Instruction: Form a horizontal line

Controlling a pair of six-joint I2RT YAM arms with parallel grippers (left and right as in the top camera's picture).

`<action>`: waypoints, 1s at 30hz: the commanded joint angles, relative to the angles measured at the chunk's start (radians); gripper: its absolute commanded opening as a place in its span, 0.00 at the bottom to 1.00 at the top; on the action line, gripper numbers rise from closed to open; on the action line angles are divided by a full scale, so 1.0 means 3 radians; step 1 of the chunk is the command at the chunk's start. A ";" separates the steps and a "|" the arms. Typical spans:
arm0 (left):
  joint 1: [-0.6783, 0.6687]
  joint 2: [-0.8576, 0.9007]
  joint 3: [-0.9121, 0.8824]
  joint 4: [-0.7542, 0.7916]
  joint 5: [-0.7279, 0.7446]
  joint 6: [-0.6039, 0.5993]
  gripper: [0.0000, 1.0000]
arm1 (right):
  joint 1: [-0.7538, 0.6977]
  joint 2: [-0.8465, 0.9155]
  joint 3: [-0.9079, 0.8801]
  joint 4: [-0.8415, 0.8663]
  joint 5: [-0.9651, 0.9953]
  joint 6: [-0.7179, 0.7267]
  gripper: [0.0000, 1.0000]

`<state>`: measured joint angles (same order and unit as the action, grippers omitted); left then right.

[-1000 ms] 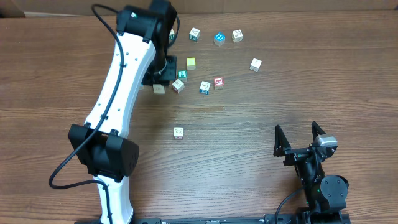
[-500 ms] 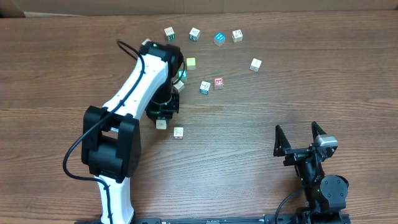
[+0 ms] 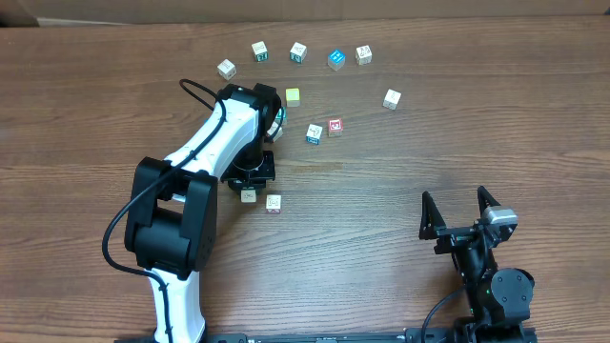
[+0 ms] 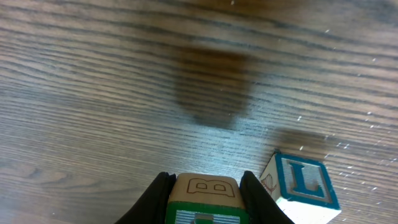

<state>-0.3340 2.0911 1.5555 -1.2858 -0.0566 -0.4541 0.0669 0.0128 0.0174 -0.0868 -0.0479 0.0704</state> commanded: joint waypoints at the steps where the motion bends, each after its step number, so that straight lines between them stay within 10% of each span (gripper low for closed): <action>1: -0.0008 -0.0075 -0.0032 0.0027 -0.0042 -0.0085 0.05 | 0.0019 -0.0033 -0.0032 0.0019 0.0004 -0.0027 1.00; 30: -0.0008 -0.0074 -0.0058 0.0010 -0.0043 -0.0084 0.34 | 0.0019 -0.0033 -0.0032 0.0019 0.0004 -0.0027 1.00</action>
<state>-0.3340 2.0911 1.5478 -1.2823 -0.0566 -0.4694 0.0669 0.0128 0.0174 -0.0872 -0.0479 0.0704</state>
